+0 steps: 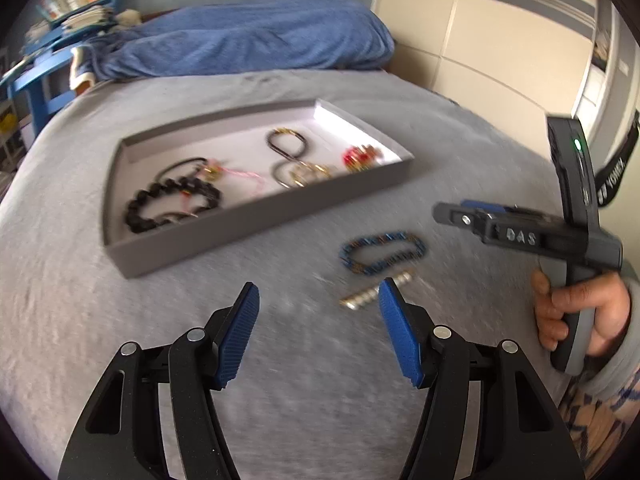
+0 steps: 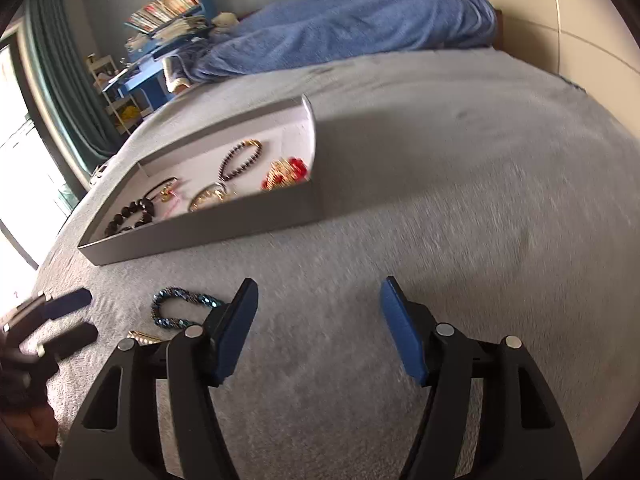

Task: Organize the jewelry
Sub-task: 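Withdraw both open tools toward the remaining jewelry, then grasp the pearl hairpin with the left tool while the right tool grasps the blue beaded bracelet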

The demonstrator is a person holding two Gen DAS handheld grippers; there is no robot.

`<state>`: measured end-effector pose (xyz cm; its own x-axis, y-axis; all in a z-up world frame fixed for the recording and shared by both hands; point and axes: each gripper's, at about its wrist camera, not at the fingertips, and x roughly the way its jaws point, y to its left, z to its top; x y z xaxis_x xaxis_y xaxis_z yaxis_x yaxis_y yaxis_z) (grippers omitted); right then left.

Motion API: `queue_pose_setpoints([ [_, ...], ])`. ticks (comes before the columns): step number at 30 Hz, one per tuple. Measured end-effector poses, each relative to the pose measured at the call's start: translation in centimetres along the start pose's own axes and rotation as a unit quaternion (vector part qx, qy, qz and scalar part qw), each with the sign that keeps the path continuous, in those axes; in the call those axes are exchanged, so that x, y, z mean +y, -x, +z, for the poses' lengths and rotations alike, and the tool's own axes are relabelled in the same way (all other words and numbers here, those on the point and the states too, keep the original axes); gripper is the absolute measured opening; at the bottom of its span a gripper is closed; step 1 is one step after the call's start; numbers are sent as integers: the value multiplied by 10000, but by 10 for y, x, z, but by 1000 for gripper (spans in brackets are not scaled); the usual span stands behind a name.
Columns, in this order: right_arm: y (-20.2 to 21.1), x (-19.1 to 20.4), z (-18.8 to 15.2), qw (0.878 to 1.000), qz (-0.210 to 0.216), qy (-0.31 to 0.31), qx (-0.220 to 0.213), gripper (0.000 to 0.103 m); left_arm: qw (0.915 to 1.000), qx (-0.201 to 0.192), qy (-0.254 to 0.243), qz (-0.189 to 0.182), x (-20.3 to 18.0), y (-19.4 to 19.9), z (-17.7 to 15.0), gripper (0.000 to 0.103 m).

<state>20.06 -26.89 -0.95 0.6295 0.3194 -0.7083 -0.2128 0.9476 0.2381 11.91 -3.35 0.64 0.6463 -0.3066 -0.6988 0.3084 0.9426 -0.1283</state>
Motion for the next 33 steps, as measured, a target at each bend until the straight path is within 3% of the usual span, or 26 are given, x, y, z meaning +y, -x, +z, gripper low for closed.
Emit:
queue_pose_setpoints([
  [13, -11, 8, -4, 9996, -62, 132, 253, 79, 9967, 610, -524, -55, -29, -39, 0, 62],
  [16, -12, 7, -3, 9995, -45, 130, 274, 80, 9966, 644, -515, 5, -29, -41, 0, 54],
  [24, -14, 14, -3, 9990, -137, 293, 324, 85, 9966, 515, -635, 96, -33, -37, 0, 11],
  [33, -14, 15, -2, 9990, -97, 340, 289, 85, 9981, 358, -491, 45, -22, -17, -9, 8],
])
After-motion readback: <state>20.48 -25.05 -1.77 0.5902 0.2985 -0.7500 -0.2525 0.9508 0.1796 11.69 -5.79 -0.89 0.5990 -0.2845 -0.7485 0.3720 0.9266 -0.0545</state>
